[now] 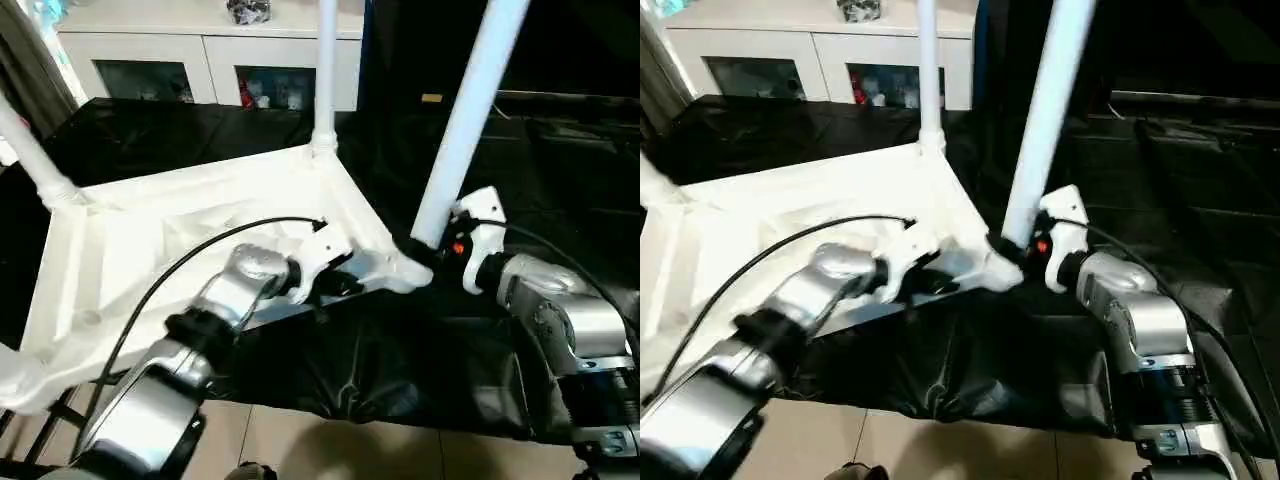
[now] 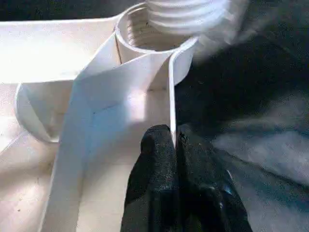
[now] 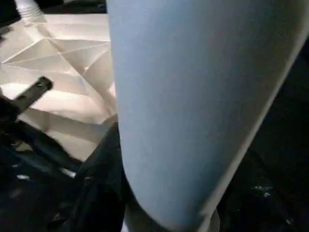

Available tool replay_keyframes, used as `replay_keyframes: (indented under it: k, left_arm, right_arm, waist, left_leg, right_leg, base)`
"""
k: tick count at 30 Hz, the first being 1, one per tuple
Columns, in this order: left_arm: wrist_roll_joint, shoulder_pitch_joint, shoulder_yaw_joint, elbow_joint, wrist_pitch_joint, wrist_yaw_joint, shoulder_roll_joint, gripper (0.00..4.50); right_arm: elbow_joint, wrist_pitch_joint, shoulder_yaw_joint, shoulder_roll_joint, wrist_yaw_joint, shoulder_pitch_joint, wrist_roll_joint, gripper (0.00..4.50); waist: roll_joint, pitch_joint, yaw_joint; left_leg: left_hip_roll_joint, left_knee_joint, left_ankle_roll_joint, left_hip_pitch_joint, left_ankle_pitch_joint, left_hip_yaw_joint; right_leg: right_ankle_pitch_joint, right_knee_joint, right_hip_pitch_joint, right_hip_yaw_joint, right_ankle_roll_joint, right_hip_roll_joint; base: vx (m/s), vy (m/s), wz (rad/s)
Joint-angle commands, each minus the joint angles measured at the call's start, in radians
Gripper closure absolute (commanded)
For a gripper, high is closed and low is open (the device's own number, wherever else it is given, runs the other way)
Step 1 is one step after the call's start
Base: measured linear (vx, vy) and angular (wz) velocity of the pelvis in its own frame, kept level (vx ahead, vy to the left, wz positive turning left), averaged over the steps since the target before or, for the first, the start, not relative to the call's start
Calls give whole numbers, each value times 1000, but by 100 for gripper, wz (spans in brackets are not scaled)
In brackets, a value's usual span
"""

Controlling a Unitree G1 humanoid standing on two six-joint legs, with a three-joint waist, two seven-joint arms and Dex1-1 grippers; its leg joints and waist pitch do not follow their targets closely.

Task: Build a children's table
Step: Insert table leg to table base

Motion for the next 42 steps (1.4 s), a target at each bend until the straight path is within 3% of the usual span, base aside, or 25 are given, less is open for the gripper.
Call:
replay_keyframes:
  k: [1,3,7,8,16,23,33,37,42]
  left_arm:
    - [-11,30,-7,-45,-47,-43,12,450]
    - [-3,59,-18,-107,-39,-52,38,450]
    - [4,72,-8,-128,-18,-32,43,450]
    - [6,76,-4,-132,-12,-27,44,450]
    - [6,86,2,-148,16,-18,45,450]
    - [6,89,-4,-165,31,-41,43,450]
    - [15,90,-1,-173,44,-27,46,450]
    - [20,87,1,-165,41,-20,48,450]
    - [27,75,3,-145,33,-6,42,450]
  right_arm:
    - [-1,9,7,-5,10,-18,2,259]
    - [-8,34,21,-8,33,-15,9,259]
    - [-17,55,41,-20,61,-3,11,259]
    - [-20,64,47,-24,69,2,12,259]
    - [-30,98,59,-31,93,6,17,259]
    - [51,45,66,0,68,-7,-15,259]
    - [122,23,-30,62,71,41,74,259]
    - [130,18,-78,76,64,88,105,259]
    - [122,-25,-90,91,51,149,99,259]
  waist:
    - [-30,-73,6]
    - [-29,-73,7]
    - [-29,-71,7]
    - [-35,-70,8]
    - [-35,-70,8]
    - [-29,-73,7]
    - [-35,-73,5]
    - [-32,-74,7]
    - [-25,-75,11]
  left_leg:
    - [9,-62,28,36,-238,-5]
    - [12,-64,20,40,-254,-5]
    - [11,-67,3,42,-283,-4]
    - [11,-68,1,41,-280,-5]
    - [10,-69,-11,41,-293,-5]
    - [10,-68,-12,42,-289,-4]
    - [11,-72,-18,44,-324,-5]
    - [11,-72,-14,44,-310,-5]
    - [12,-74,-16,45,-310,-5]
  right_leg:
    - [-193,-86,32,7,-223,-29]
    - [-210,-85,28,8,-218,-29]
    - [-247,-88,24,9,-203,-28]
    - [-249,-87,26,9,-198,-29]
    - [-267,-91,22,12,-184,-29]
    - [-236,-89,20,11,-197,-29]
    - [-258,-93,20,11,-189,-28]
    - [-221,-91,21,10,-197,-27]
    - [-200,-92,22,9,-204,-28]
  base:
    - [0,0,0]
    - [0,0,0]
    - [0,0,0]
    - [0,0,0]
    - [0,0,0]
    - [0,0,0]
    - [0,0,0]
    - [0,0,0]
    - [0,0,0]
